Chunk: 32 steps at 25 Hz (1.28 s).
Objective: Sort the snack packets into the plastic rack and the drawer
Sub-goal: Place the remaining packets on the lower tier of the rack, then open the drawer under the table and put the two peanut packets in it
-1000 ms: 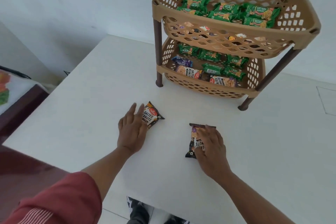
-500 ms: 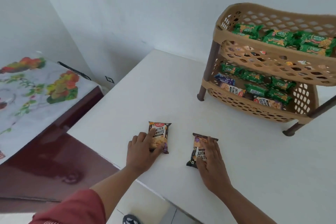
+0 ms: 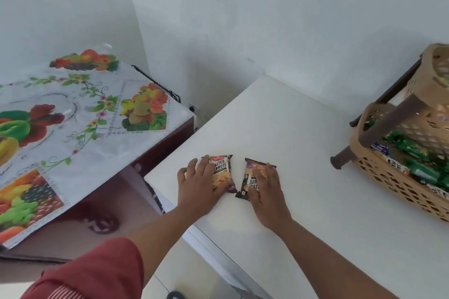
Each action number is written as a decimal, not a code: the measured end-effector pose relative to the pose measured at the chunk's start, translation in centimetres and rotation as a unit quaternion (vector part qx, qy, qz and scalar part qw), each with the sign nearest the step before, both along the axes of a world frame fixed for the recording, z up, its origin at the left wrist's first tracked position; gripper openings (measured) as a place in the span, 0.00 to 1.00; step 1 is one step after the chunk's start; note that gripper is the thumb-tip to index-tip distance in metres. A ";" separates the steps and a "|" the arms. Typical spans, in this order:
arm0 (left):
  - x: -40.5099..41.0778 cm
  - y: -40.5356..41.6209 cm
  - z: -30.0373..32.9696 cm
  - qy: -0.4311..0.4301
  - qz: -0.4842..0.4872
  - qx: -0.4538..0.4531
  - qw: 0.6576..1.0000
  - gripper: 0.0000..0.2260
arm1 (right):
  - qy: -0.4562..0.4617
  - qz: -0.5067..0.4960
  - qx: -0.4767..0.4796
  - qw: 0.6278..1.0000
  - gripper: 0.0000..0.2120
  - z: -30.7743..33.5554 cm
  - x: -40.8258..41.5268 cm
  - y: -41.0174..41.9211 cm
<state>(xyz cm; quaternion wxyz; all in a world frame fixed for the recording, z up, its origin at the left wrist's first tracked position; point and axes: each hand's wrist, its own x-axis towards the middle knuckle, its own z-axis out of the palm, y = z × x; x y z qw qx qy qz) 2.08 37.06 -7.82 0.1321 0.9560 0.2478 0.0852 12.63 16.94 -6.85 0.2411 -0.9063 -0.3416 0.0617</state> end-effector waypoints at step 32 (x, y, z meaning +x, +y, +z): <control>-8.1 -15.2 -1.7 0.003 0.189 -0.117 0.975 0.27 | -0.152 0.219 -0.016 0.964 0.25 -1.6 -1.0 -4.0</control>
